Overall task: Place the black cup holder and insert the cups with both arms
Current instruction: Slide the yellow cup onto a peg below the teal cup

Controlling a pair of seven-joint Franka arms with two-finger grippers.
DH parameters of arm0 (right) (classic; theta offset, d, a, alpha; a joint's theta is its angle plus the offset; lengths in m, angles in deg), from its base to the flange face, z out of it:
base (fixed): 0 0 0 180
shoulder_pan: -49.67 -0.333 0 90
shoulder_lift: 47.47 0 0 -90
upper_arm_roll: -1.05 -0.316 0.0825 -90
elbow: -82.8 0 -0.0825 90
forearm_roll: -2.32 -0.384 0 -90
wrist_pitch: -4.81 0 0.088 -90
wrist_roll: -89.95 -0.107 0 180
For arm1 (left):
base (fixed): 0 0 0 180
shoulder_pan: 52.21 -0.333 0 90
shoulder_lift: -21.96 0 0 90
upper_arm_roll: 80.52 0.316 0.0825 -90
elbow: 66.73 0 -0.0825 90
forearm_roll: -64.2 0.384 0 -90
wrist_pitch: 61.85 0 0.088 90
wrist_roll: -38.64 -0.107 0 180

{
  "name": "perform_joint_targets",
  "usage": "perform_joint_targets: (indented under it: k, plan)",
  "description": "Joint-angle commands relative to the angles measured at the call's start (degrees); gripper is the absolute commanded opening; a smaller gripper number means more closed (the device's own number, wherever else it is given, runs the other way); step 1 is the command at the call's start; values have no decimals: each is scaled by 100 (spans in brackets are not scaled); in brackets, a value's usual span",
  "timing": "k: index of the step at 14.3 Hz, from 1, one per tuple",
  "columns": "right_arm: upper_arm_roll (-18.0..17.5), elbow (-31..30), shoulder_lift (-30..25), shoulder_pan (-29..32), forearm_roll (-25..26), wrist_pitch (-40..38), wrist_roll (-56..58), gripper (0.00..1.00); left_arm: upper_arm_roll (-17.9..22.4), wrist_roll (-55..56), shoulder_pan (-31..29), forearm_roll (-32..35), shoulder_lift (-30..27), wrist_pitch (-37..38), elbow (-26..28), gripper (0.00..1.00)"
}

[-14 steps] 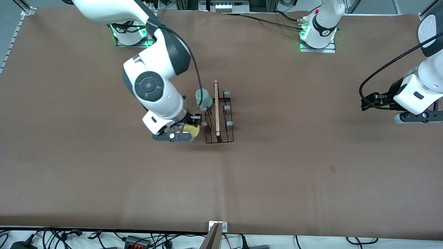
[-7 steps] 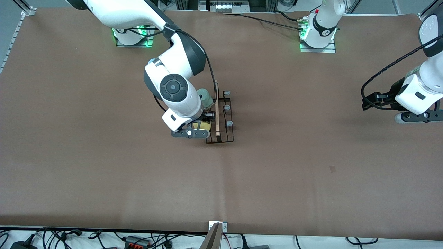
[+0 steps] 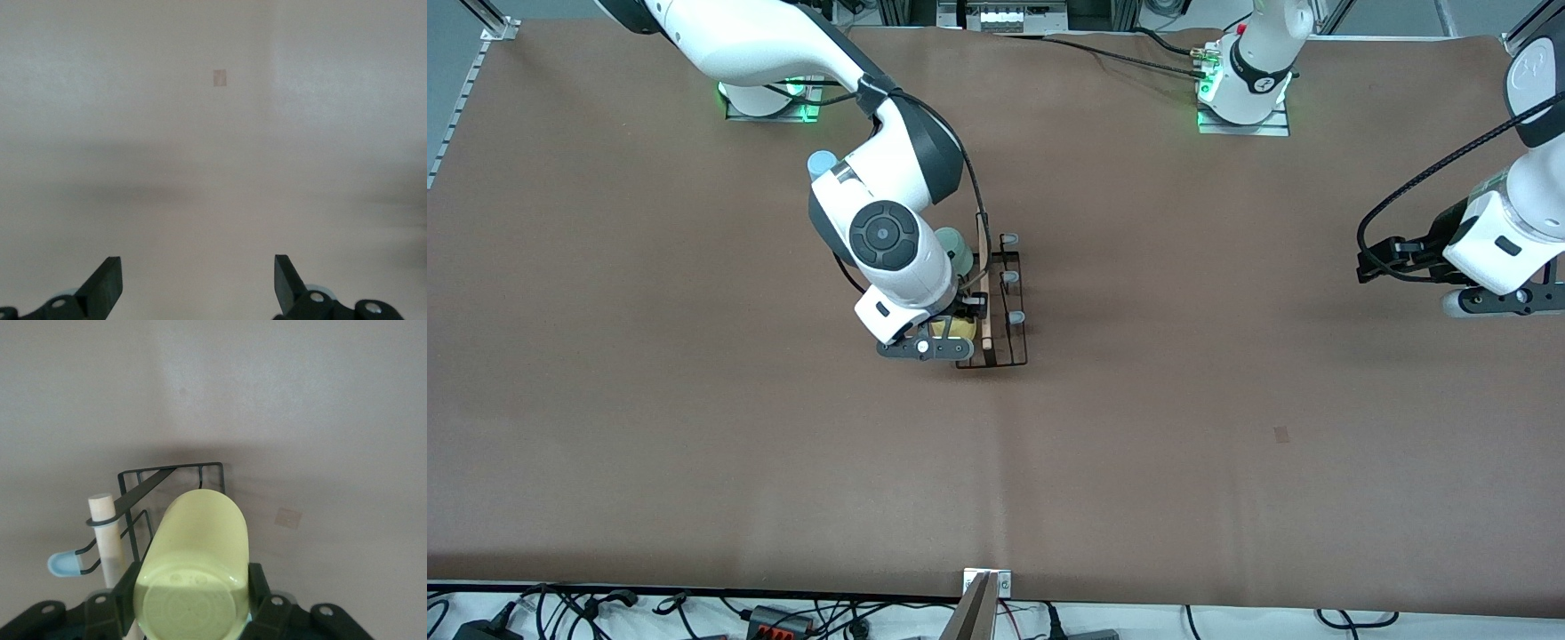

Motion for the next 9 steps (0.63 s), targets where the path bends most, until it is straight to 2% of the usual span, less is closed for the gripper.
perform_joint_targets:
  k: [1,5,6,7,8,9]
  plan:
    - [79,159,184,-83,-39,-16,16,21,-12,-71,-47,-103,-53,38,38,100]
    - [79,-8,272,-75,-21,-7,7,22,-4,-80,-108,-173,-44,108,38,100]
    - [79,-8,307,-75,-21,-7,-1,35,5,-80,-143,-269,-44,126,38,100]
    - [79,-8,316,-83,-29,37,-80,93,5,-80,-170,-279,-44,126,38,100]
    - [79,10,307,-75,-56,115,-80,100,5,-89,-170,-279,-44,109,38,100]
    - [79,18,246,-57,-65,90,-124,100,-4,-89,-161,-279,-44,108,29,100]
